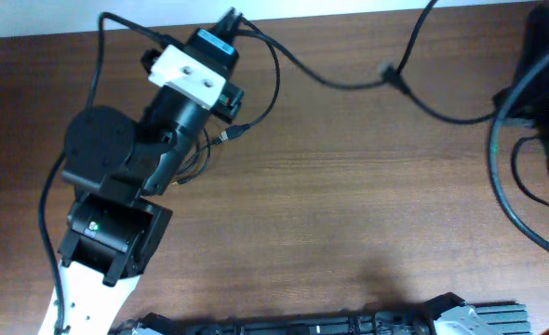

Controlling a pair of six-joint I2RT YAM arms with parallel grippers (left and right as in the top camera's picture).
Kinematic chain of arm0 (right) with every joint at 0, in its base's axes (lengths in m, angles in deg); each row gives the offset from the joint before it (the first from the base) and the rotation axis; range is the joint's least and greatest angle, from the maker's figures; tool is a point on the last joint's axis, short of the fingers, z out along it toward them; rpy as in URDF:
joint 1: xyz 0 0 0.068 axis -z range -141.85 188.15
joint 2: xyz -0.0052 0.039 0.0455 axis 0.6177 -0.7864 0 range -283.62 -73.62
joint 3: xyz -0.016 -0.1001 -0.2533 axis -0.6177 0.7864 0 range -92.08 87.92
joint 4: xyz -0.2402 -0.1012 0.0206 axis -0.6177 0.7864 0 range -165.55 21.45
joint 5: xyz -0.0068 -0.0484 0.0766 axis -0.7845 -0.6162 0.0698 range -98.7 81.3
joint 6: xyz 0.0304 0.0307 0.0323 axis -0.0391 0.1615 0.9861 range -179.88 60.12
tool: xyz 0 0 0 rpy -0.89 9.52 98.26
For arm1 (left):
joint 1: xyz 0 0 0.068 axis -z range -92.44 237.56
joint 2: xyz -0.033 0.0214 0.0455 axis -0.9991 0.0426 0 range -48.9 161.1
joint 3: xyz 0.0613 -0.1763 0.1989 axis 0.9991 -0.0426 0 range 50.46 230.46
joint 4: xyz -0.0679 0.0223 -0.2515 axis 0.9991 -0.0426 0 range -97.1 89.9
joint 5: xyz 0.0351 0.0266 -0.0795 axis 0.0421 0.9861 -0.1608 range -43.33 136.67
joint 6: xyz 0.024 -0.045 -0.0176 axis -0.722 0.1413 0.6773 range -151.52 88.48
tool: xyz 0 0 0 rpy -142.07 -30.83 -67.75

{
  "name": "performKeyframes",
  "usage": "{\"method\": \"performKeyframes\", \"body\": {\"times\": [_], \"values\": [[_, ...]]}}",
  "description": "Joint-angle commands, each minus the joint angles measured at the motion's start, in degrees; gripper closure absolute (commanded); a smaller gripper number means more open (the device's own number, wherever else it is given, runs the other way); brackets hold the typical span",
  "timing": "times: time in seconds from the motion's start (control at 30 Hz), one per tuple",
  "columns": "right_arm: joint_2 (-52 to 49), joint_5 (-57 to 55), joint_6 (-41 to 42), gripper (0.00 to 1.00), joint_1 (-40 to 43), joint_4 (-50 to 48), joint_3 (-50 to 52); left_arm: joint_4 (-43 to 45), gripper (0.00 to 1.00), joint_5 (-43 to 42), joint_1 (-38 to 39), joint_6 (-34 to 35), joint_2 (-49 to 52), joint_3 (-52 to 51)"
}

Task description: Untangle cables

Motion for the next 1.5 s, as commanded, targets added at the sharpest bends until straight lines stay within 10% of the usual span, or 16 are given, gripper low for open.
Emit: {"method": "performKeyframes", "body": {"times": [0.0, 0.37, 0.47, 0.5, 1.47], "values": [[-2.71, 1.29, -0.17, 0.96, -0.13, 5.03, -0.44, -1.18, 1.00, -10.99, -0.09, -0.59, 2.14, 0.42], [-9.90, 4.92, -0.20, 0.96, -0.13, 13.29, -0.44, -7.02, 0.96, -23.19, 4.50, 0.90, 14.40, 0.42], [-10.14, 4.87, -0.20, 0.96, -0.13, 13.42, -0.44, -9.75, 0.09, -23.17, 4.96, 0.87, 17.25, 0.42], [-10.14, 4.85, -0.20, 0.96, -0.13, 13.62, -0.44, -10.56, 0.01, -23.15, 4.96, 0.87, 17.88, 0.42], [-22.18, -1.38, -0.17, 0.96, 0.48, 20.83, -0.44, -33.55, 0.01, 7.80, 4.81, 8.76, -1.29, 0.44]]}}
